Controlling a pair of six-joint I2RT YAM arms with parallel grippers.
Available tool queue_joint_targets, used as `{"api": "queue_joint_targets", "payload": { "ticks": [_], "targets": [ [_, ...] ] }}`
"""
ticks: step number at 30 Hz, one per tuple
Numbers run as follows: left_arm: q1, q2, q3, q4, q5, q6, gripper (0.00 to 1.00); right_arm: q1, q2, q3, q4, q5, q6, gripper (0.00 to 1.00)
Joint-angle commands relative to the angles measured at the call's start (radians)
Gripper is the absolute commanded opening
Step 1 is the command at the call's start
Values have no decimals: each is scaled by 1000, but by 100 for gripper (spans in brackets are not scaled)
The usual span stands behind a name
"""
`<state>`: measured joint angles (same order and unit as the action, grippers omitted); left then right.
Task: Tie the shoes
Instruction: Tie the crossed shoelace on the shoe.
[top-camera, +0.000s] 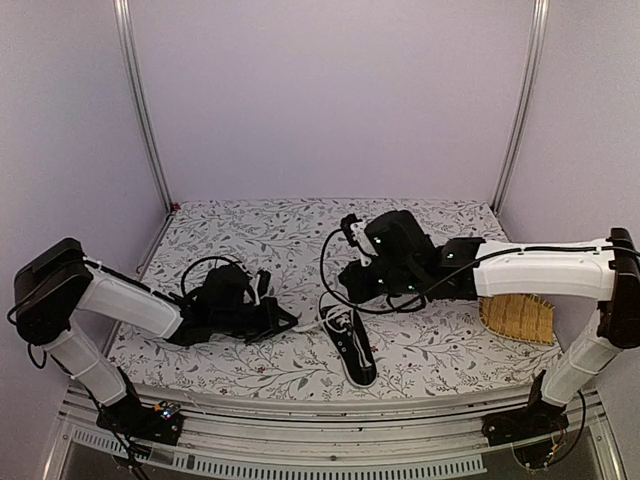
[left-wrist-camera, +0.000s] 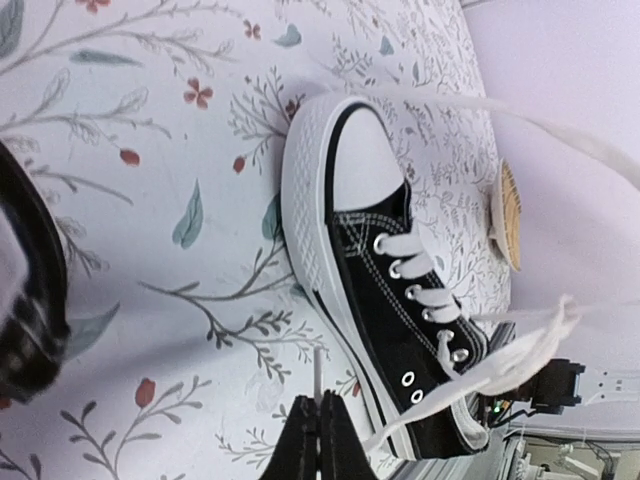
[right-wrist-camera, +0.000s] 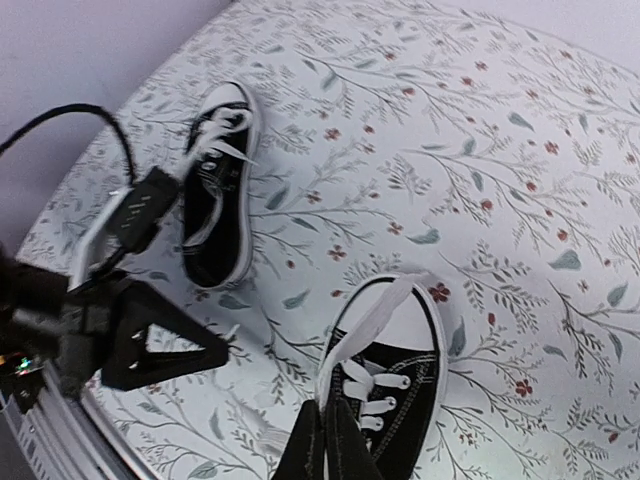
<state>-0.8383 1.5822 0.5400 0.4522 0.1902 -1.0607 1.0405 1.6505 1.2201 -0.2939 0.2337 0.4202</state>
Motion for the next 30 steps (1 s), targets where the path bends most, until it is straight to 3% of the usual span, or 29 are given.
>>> {"api": "queue_joint_targets", "payload": {
  "ticks": [1,6,10,15,20,22,26,30],
  "targets": [
    [79,14,64,-23,72,83,0,-6,-148,-189,366,-393,-149,2],
    [187,94,202,-83,204,193,0,-1,-179,-319,487,-746,-219,2],
    [217,175,383,-219,241,331,0,54,-90,-298,430,-893,-294,3],
    [217,208,494,-241,269,370,0,143,122,-203,265,-882,-402,4],
    [216,183,479,-187,292,367,0,181,213,-214,266,-839,-404,6],
    [214,170,456,-172,302,366,0,181,191,-235,280,-807,-387,14],
    [202,128,400,-139,322,376,0,178,70,-257,290,-780,-358,52],
    [172,83,359,-110,314,411,0,133,-82,-271,290,-750,-315,63]
  ]
}}
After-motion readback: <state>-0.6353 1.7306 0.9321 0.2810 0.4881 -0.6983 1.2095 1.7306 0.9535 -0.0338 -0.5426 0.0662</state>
